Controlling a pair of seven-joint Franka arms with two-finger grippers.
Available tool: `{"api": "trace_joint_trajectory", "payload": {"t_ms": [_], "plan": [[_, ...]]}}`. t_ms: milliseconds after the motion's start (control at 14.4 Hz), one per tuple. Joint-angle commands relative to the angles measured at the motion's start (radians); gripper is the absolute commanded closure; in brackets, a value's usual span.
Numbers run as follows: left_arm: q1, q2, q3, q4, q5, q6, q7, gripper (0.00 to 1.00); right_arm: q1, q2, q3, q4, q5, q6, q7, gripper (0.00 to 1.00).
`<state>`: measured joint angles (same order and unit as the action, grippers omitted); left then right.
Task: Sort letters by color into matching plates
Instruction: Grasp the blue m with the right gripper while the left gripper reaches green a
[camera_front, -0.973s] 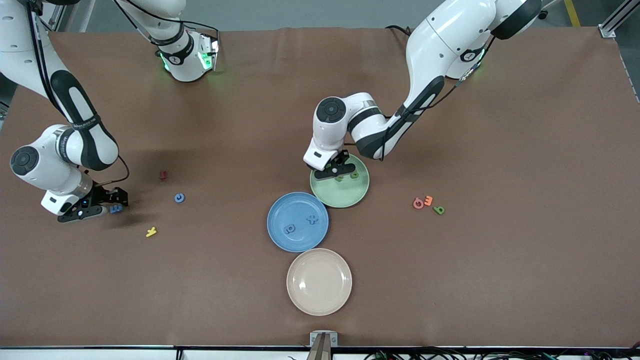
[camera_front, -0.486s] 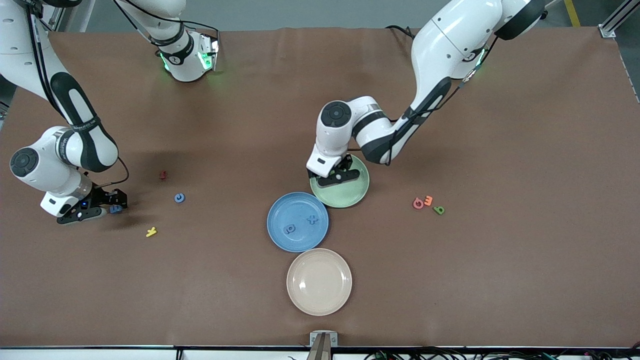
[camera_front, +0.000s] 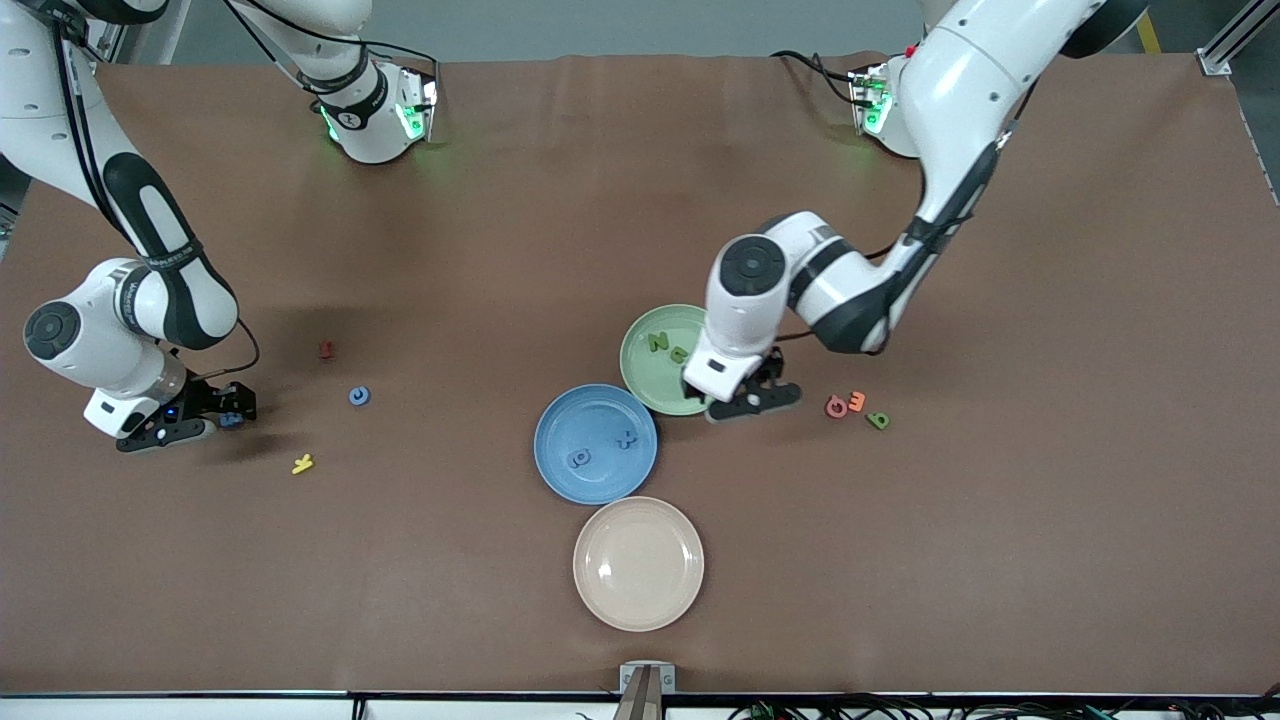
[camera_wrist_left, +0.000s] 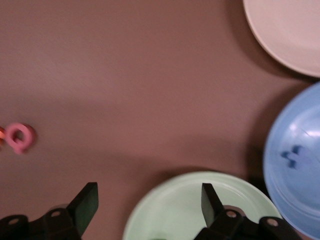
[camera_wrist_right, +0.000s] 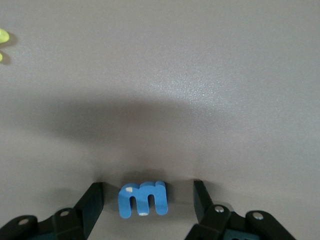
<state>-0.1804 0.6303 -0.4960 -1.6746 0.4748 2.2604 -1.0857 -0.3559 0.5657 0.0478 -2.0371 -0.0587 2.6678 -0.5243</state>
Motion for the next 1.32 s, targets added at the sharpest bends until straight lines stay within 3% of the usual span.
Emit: {"api": "trace_joint_trajectory", "payload": {"t_ms": [0,278,556,903,1250], "plan": [[0.082,-0.069,-0.009,-0.083,-0.007,-0.002,0.097,0.08,-0.026,0.014,0.017,0.014,-0.007,0.004,-0.019,0.25],[0.214,-0.107,-0.027,-0.178,-0.005,0.027,0.282,0.08,-0.041,0.011,0.017,0.005,-0.006,-0.006,-0.022,0.25],[0.396,-0.106,-0.099,-0.252,0.005,0.099,0.406,0.08,-0.049,0.011,0.018,0.008,-0.006,-0.036,-0.025,0.25],[0.496,-0.086,-0.098,-0.338,0.070,0.241,0.435,0.08,-0.043,0.013,0.020,0.009,-0.006,-0.036,-0.023,0.25],[0.523,-0.043,-0.095,-0.343,0.070,0.258,0.418,0.11,-0.038,0.013,0.021,0.009,-0.004,-0.036,-0.019,0.27]]}}
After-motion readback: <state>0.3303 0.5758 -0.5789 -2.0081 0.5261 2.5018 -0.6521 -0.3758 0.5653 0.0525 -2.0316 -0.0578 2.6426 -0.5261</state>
